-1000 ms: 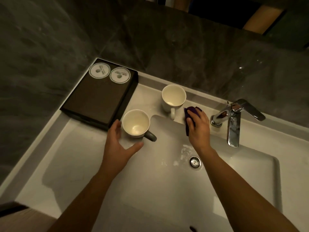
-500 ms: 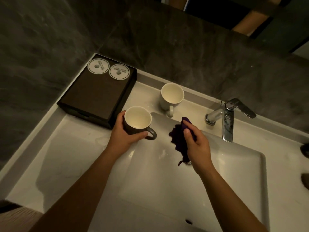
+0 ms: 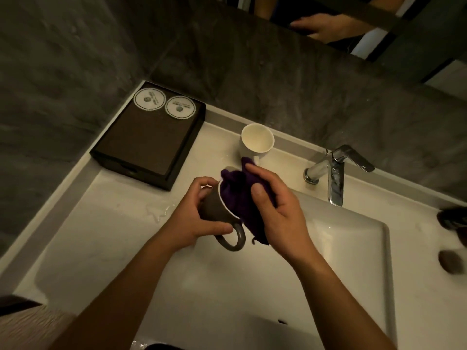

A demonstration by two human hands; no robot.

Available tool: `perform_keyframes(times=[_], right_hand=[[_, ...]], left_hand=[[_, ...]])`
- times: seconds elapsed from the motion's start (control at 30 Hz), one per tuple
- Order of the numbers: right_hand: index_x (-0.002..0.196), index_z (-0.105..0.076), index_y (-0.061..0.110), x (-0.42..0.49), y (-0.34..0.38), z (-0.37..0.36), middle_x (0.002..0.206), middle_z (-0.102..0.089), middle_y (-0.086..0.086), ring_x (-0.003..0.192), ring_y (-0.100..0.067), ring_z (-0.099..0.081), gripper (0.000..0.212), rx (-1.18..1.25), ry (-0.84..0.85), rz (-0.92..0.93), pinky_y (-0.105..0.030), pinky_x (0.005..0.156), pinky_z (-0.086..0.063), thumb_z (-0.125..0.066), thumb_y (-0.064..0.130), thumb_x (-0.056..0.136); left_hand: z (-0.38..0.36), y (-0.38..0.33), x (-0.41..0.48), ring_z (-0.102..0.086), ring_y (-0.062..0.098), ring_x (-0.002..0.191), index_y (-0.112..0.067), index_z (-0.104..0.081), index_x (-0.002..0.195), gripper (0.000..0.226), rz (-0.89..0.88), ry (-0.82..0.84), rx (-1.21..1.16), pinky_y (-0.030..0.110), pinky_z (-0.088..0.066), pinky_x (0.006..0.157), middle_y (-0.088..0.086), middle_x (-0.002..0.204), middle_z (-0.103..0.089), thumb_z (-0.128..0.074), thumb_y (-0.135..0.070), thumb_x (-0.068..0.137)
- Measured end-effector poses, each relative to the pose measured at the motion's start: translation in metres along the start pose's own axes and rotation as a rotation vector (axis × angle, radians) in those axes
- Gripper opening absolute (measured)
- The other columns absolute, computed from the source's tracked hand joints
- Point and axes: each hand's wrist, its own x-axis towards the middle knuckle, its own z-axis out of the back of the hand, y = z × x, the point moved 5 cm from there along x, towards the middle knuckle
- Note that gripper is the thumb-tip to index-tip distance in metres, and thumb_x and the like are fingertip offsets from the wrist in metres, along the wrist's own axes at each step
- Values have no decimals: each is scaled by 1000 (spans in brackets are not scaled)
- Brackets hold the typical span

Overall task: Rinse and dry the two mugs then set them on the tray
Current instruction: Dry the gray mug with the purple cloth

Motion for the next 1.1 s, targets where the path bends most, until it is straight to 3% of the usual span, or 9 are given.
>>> perform_keyframes(times=[0.17, 0.3, 0.37, 0.5, 0.63, 0.77, 0.83, 0.97, 1.1], right_hand=[[123, -46, 34, -8, -12, -13, 117, -61, 8, 98, -15, -66, 23, -143, 98, -62, -33, 77, -62, -50, 45, 103], [99, -65, 43, -5, -15, -15, 119, -41, 19, 120, -20, -48, 25, -261, 67, -19, -46, 96, -52, -42, 53, 100], [106, -66, 49, -6, -18, -12, 117, -43, 20, 117, -21, -50, 22, -266, 111, -27, -48, 92, -53, -45, 53, 99], [138, -48, 36, -19, -17, -7, 124, -60, 13, 106, -12, -64, 43, -51, 181, -49, -24, 78, -54, -60, 33, 97], [139, -54, 31, -20, -16, -4, 121, -67, 11, 95, -17, -65, 38, -84, 207, -24, -32, 76, -57, -51, 28, 101], [150, -47, 16, -15, -12, 9, 155, -50, 3, 137, -14, -52, 47, -112, 361, 42, -39, 111, -47, -47, 9, 104], [151, -44, 16, -14, -13, 10, 151, -54, -1, 131, -21, -59, 52, -85, 421, -8, -38, 107, -50, -51, 2, 102], [141, -44, 25, -17, -22, 7, 131, -67, 5, 117, -23, -67, 40, -117, 357, -58, -45, 97, -57, -54, 19, 103], [139, -53, 25, -19, -25, 0, 129, -58, 13, 118, -14, -59, 38, -339, 290, 46, -29, 95, -52, -38, 36, 106]], left_hand=[[2, -5, -8, -72, 29, 110, -43, -55, 121, 83, -20, -35, -56, 43, -65, 79, -1, 123, -71, -95, -31, 49], [1, -5, -13, -72, 23, 108, -38, -58, 123, 81, -29, -88, -109, 35, -64, 75, -5, 117, -72, -93, -35, 50], [2, -4, -14, -70, 22, 111, -31, -62, 126, 83, -28, -130, -174, 34, -63, 75, -6, 118, -71, -94, -39, 50], [1, 0, -16, -69, 29, 113, -30, -67, 124, 91, 11, -208, -330, 35, -63, 78, 2, 122, -70, -97, -63, 44], [-2, 4, -16, -73, 33, 108, -20, -62, 127, 104, 61, -224, -392, 34, -63, 75, 5, 119, -72, -94, -70, 42], [-4, 4, -15, -74, 24, 87, -10, -60, 119, 106, 124, -205, -389, 31, -60, 62, 14, 108, -70, -83, -83, 47], [-6, 2, -14, -72, 23, 80, -12, -64, 111, 90, 154, -178, -409, 33, -57, 56, 14, 100, -70, -78, -83, 58], [-13, -2, -11, -67, 27, 83, -11, -65, 122, 79, 271, -153, -460, 35, -55, 57, 16, 102, -70, -66, -73, 73], [-14, 1, -10, -68, 28, 86, -14, -65, 126, 66, 293, -156, -465, 36, -55, 57, 16, 105, -70, -62, -65, 83]])
